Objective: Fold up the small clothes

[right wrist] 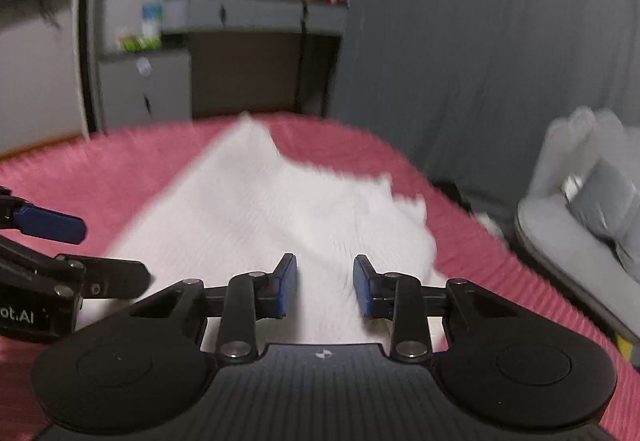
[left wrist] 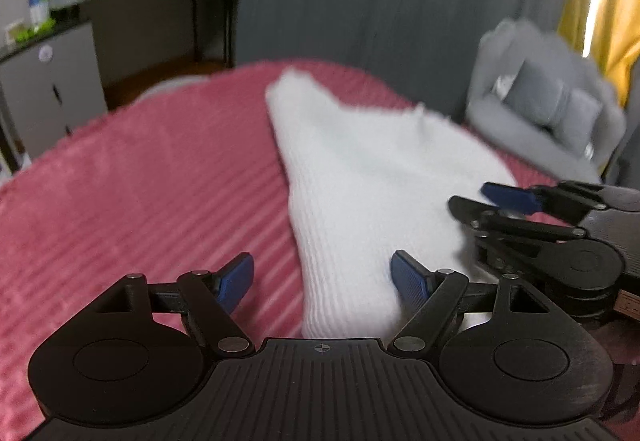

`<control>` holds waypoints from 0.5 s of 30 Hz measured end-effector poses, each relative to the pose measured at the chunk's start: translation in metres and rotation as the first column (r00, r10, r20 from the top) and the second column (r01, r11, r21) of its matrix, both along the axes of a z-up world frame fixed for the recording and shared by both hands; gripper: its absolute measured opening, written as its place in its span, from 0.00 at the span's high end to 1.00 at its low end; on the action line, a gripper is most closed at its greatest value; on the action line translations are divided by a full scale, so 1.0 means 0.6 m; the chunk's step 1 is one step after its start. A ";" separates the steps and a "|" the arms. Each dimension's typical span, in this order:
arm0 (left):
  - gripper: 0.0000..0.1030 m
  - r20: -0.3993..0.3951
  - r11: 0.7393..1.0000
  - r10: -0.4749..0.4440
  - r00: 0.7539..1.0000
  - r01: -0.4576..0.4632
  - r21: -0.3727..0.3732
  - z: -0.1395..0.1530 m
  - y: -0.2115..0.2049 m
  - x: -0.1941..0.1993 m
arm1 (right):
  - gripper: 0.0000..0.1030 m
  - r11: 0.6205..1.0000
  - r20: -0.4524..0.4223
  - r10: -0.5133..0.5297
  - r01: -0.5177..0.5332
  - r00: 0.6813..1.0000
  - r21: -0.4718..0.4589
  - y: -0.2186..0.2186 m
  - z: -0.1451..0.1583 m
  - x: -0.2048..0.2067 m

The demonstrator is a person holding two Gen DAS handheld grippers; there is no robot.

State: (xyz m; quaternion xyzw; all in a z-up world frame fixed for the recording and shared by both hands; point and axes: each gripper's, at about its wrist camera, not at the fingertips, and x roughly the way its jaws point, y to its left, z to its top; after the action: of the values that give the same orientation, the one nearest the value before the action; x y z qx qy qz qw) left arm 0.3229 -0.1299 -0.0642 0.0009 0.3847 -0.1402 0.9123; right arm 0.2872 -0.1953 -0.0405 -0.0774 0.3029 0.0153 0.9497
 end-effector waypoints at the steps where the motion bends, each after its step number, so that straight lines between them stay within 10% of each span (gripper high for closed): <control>1: 0.18 -0.010 1.000 -0.020 1.000 0.021 0.022 -0.013 -0.006 0.002 | 0.72 1.000 -0.013 0.003 -0.003 1.000 -0.015 -0.004 -0.009 0.001; 15: 0.11 -0.007 1.000 -0.011 1.000 0.011 0.016 -0.018 -0.001 -0.023 | 0.70 0.994 -0.017 -0.006 0.008 1.000 0.109 -0.043 0.006 -0.080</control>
State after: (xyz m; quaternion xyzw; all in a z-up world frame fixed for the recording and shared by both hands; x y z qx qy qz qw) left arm 0.3091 -0.1305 -0.0748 0.0101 0.3889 -0.1423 0.9101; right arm 0.2393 -0.2211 -0.0370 -0.0243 0.3097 0.0291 0.9501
